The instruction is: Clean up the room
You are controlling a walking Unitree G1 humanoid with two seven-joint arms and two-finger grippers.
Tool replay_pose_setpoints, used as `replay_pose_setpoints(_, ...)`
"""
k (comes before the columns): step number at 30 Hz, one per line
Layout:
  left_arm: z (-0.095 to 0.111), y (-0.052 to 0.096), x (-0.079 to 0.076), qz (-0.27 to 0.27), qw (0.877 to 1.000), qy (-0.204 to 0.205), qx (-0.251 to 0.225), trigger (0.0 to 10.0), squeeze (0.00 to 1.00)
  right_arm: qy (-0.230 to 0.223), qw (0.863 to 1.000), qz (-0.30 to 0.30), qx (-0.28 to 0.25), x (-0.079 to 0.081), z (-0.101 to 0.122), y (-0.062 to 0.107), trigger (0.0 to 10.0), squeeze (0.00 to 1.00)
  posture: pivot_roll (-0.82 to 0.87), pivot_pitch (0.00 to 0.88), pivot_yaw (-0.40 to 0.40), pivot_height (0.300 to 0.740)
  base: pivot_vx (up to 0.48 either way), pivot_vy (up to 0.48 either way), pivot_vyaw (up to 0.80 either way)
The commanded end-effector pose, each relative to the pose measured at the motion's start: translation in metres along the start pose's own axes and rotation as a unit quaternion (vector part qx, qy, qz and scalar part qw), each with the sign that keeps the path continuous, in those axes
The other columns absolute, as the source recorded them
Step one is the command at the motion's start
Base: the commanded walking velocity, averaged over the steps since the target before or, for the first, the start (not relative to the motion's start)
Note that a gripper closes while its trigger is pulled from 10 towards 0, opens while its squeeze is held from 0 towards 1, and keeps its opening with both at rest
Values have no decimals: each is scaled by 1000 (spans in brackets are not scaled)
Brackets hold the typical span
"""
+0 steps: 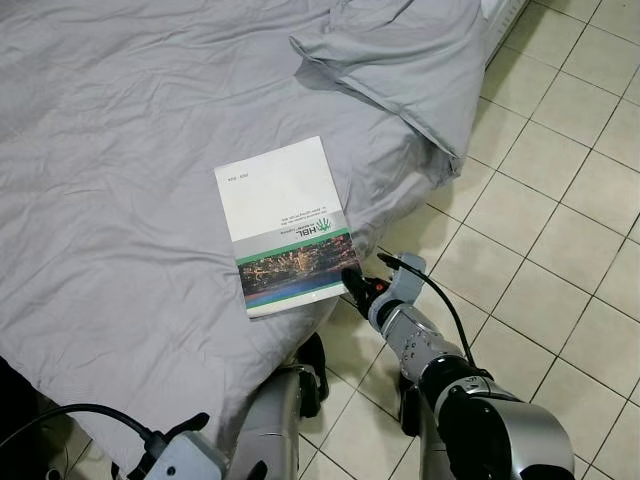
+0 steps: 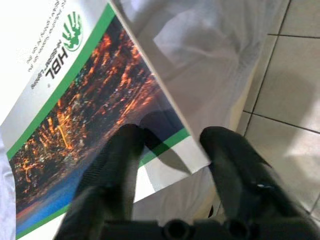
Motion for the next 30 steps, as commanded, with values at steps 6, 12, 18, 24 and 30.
replay_pose_setpoints(6,-12,3,-1,3,999,9,32,10000,0,-45,998,-1,42,4,-28,5,0,0,302,710,181,740,0,0,0)
replay_pose_setpoints(12,-16,-1,-1,5,999,11,36,10000,0,-52,998,1,43,4,-31,5,0,0,285,704,167,740,0,0,0)
replay_pose_setpoints(18,-22,-12,5,23,999,29,32,10000,0,-28,999,3,23,0,-21,5,0,0,229,675,115,740,0,0,0)
replay_pose_setpoints(24,-24,-33,13,40,999,29,13,10000,0,15,999,2,-47,-17,19,4,0,0,180,613,60,740,0,0,0)
replay_pose_setpoints(30,-33,-63,28,79,995,66,1,10000,0,147,984,-18,-101,-34,49,11,0,0,89,440,-18,740,0,0,0)
Point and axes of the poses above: a point about 5 cm out from each wrist's last joint towards the gripper, its own y axis pointing back from the gripper into the wrist, its own z axis along the axis of the wrist's last joint, x = y × z, the point moved 2 cm from there along -y, pointing out of the wrist towards the gripper, and after that the axes turned 15 degrees about y, right-handed, at the moved point
